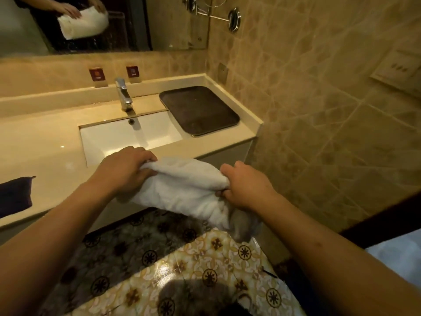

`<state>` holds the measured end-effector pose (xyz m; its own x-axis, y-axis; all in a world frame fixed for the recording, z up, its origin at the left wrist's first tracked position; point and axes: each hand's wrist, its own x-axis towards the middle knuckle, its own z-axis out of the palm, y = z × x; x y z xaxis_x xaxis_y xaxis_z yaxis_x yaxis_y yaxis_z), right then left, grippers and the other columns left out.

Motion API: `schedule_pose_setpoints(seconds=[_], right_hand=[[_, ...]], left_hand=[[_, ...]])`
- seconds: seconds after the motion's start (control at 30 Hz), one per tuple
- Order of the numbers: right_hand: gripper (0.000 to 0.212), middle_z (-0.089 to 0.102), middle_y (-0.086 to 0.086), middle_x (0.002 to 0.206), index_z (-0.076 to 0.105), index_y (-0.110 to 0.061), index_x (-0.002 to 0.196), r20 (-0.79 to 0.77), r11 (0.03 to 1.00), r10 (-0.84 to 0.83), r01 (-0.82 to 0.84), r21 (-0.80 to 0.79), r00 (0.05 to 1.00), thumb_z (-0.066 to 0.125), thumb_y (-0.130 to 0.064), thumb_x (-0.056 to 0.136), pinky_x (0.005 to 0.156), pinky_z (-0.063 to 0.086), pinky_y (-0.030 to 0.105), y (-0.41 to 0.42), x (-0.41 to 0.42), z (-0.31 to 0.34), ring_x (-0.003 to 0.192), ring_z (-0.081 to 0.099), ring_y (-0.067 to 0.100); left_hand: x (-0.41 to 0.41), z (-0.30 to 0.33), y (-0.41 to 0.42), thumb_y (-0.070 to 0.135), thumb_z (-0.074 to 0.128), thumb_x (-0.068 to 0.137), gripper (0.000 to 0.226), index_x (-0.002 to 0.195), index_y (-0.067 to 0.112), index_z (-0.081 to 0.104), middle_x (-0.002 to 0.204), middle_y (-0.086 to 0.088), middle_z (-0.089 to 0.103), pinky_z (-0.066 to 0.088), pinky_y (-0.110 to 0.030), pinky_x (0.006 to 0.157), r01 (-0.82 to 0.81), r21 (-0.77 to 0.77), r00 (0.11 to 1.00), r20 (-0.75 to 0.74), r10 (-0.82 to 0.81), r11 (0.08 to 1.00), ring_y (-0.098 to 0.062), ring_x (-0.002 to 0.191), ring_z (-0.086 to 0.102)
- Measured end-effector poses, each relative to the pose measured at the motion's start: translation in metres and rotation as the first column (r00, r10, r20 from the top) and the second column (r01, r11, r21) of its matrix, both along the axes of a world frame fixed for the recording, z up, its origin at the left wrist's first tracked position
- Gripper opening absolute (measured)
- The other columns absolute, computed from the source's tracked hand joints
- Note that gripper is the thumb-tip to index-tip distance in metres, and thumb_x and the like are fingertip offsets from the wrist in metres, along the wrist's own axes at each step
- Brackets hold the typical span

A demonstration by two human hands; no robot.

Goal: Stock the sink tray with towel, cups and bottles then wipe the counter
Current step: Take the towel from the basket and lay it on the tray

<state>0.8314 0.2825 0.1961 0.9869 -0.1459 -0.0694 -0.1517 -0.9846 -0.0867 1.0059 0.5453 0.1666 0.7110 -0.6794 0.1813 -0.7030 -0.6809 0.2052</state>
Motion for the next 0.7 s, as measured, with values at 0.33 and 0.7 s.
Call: schedule_pose_setpoints(seconds=[0.33,0.7], right_hand=[[0.041,0.059,0.011,0.111,0.049,-0.022,0.114,0.021,0.988,0.067,-0.069,0.136,0.998,0.06,-0.051,0.087,0.074,0.046,0.04,-0.122,0.122,-0.042,0.101,0.06,0.036],[0.042,0.068,0.006,0.106,0.052,-0.025,0.112,0.025,0.963,0.022,-0.028,0.269,0.999,0.064,-0.056,0.085,0.068,0.043,0.035,-0.263,0.264,-0.058,0.091,0.064,0.031]], left_hand=[[0.106,-0.004,-0.117,0.04,0.06,0.091,0.02,0.109,0.033,0.066,0.106,0.004,0.067,0.043,-0.031,0.072,-0.031,0.112,0.997,0.07,0.023,0.993,-0.017,0.092,0.056],[0.247,0.013,-0.269,0.034,0.063,0.092,0.029,0.119,0.026,0.064,0.115,-0.001,0.063,0.051,-0.038,0.082,-0.041,0.231,0.998,0.057,0.028,0.972,-0.021,0.1,0.055]])
